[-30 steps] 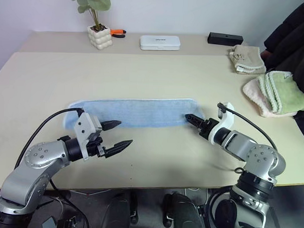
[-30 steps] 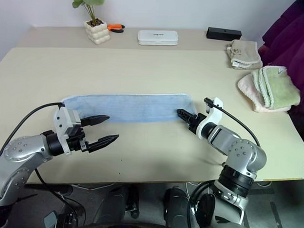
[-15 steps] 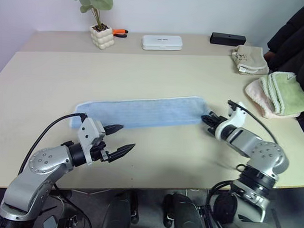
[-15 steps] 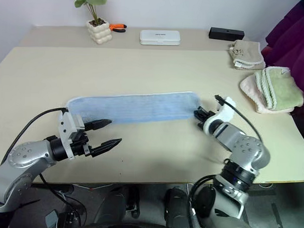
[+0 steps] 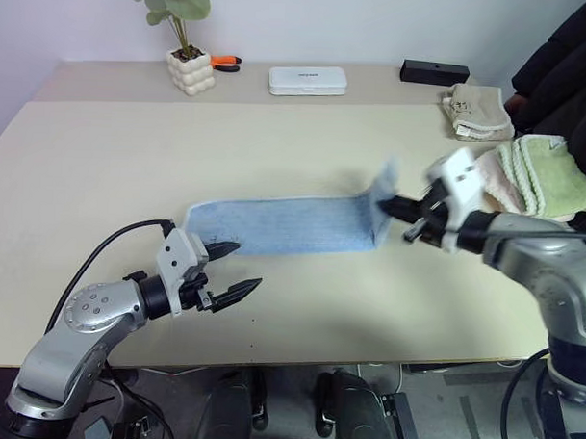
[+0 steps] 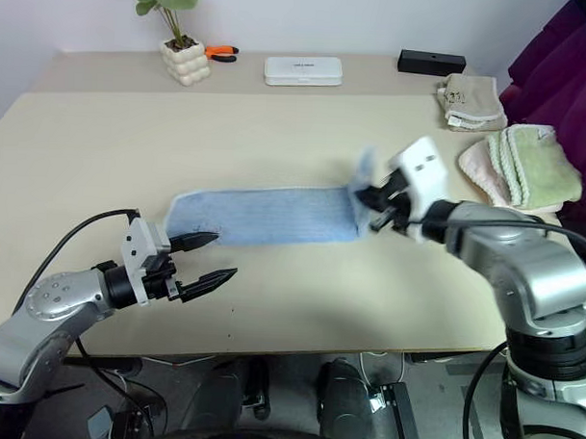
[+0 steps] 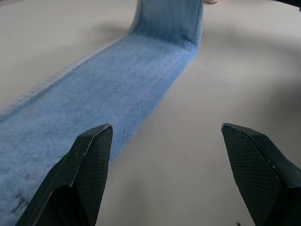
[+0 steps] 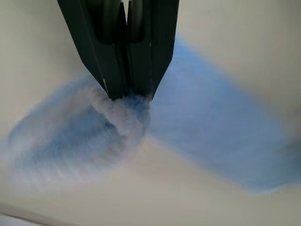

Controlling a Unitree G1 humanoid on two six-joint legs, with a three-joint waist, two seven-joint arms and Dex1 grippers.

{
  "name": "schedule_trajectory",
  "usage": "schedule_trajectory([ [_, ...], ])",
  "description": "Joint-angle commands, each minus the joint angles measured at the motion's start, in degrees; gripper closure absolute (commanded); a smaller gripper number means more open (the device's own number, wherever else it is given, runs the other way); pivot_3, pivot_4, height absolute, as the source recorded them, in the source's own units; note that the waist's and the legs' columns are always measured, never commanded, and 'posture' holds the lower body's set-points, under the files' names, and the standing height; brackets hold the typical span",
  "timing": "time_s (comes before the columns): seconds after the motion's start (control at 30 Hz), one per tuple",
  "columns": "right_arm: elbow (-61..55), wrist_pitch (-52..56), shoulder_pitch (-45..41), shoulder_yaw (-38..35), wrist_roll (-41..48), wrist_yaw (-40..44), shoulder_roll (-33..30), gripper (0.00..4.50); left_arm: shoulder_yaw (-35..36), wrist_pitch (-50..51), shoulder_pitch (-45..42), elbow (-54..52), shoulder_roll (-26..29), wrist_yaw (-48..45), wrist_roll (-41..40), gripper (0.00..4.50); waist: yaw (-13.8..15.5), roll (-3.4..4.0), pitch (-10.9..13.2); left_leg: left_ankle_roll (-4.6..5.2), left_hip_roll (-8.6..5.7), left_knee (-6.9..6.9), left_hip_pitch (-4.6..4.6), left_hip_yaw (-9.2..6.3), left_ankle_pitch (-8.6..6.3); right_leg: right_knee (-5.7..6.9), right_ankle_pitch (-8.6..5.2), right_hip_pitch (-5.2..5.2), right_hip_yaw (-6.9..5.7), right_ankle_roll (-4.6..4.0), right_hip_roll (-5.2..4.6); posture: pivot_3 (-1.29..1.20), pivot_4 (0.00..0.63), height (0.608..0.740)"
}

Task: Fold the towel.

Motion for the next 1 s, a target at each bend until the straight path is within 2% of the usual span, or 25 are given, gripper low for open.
schedule_trajectory([
  [0.03, 2.30, -4.01, -3.79, 8.58, -6.27, -0.47, 2.79, 4.48, 0.19, -0.59, -0.66, -1.00, -0.16, 0.27, 0.24, 0.72, 0.09, -0.01, 0.00, 0.00, 0.00, 0.03, -0.02, 0.00, 0.00, 0.00, 0.00, 0.00, 0.00, 0.00, -0.01, 0.00, 0.150, 0.740],
  [0.17, 7.57, -6.62, -5.61, 15.04, -12.45, -1.18, 5.76, 4.48, 0.42, -0.11, -0.06, -2.17, -0.48, 1.41, 0.20, 0.72, 0.27, -0.02, 0.00, -0.25, -0.01, 0.10, -0.06, 0.03, 0.15, 0.00, 0.00, 0.00, 0.00, -0.01, -0.03, 0.00, 0.150, 0.740],
  [0.33, 9.24, -8.09, -5.13, 16.16, -14.85, -0.08, 7.00, 4.48, 0.87, -0.13, 1.49, -3.16, -0.34, 2.42, 0.18, 0.72, 0.14, -0.03, 0.01, -0.23, -0.03, 0.11, -0.09, 0.05, 0.14, -0.01, 0.00, 0.00, -0.02, 0.00, -0.04, 0.00, 0.150, 0.740],
  [0.43, 8.70, -7.69, -4.81, 14.89, -13.77, 1.29, 7.83, 3.64, 1.04, -0.24, 2.45, -3.72, -0.38, 2.95, 0.16, 0.72, 0.04, -0.03, 0.01, -0.24, -0.01, 0.11, -0.07, 0.04, 0.14, 0.00, 0.00, -0.01, -0.02, 0.00, -0.03, 0.00, 0.150, 0.740],
  [0.67, 6.75, -8.70, -4.24, 14.04, -14.66, 2.56, 7.37, 0.07, -0.18, -0.18, 1.67, -3.49, -0.89, 3.62, 0.50, 0.72, 0.17, -0.03, 0.00, -0.22, -0.02, 0.11, -0.08, 0.05, 0.13, -0.01, 0.00, 0.00, -0.02, 0.00, -0.04, 0.00, 0.150, 0.740],
  [0.9, 1.61, -12.41, 0.55, 8.60, -11.57, 9.21, 2.09, 0.07, 0.10, -0.25, 1.50, -2.94, -0.61, 3.24, 0.60, 0.72, 0.23, -0.04, 0.00, -0.20, -0.03, 0.11, -0.08, 0.04, 0.12, -0.02, 0.00, 0.00, -0.02, 0.00, -0.05, 0.00, 0.150, 0.740],
  [1.0, 2.53, -15.65, 1.33, 8.80, -13.96, 8.77, 1.82, 0.07, 0.84, -0.48, 1.76, -2.12, -0.37, 3.17, 0.89, 0.72, -0.04, -0.04, 0.00, -0.20, 0.00, 0.10, -0.06, 0.04, 0.11, -0.02, 0.00, 0.00, -0.02, 0.00, -0.03, 0.00, 0.150, 0.740],
])
